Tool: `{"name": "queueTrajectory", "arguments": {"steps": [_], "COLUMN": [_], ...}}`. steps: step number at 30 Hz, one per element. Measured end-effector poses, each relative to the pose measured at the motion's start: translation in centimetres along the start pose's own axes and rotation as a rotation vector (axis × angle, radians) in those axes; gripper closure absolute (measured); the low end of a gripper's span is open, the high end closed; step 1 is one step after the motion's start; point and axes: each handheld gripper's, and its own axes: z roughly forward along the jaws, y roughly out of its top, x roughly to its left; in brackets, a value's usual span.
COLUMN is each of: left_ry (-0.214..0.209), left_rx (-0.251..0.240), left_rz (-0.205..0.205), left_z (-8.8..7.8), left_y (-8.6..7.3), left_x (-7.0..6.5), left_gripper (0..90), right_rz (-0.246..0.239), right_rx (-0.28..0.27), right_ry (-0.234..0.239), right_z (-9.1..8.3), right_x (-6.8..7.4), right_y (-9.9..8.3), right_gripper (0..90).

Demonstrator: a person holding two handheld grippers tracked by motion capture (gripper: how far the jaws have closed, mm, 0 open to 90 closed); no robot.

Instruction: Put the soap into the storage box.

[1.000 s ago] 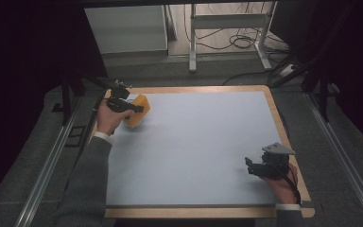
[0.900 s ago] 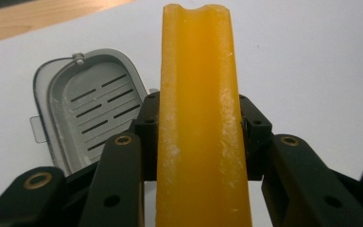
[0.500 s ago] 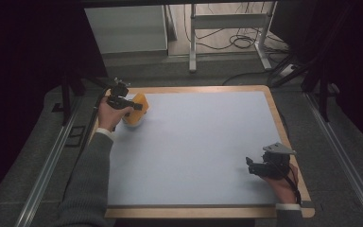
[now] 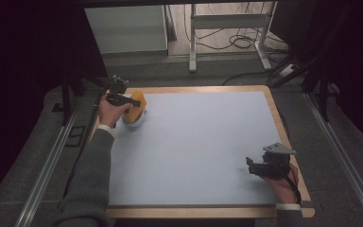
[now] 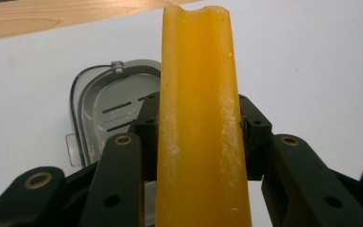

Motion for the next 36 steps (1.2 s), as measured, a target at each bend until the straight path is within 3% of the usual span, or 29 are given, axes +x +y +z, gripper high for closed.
{"name": "queueTrajectory", "arguments": {"steps": [9, 15, 26, 28, 33, 36], "left_ry": [0.007, 0.042, 0.065, 0.056, 0.065, 0.070], "left_rx": [-0.004, -0.007, 0.000, -0.023, -0.043, -0.028], "left_rz": [-0.037, -0.062, -0.085, -0.101, -0.069, -0.059], "left_z": [0.3, 0.6, 2.2, 2.4, 1.7, 1.5], "left_y": [0.0, -0.1, -0.5, -0.5, -0.4, -0.5], "left_x": [1.4, 2.0, 2.0, 2.0, 1.8, 1.7], "left_gripper": [61.2, 61.1, 61.1, 60.8, 48.3, 43.1], "right_rz": [0.003, 0.005, -0.001, -0.001, -0.003, -0.007], "right_rx": [-0.004, -0.003, 0.002, 0.006, 0.000, 0.003], "right_ry": [-0.003, -0.005, -0.006, -0.007, -0.006, -0.004], "right_z": [-0.1, -0.1, 0.0, 0.0, -0.1, -0.1], "right_x": [-0.3, -0.3, -0.2, -0.2, -0.2, -0.1], "right_y": [0.0, -0.1, -0.1, -0.2, -0.1, -0.1], "right_gripper": [6.3, 6.4, 6.3, 6.3, 6.3, 6.4]}}
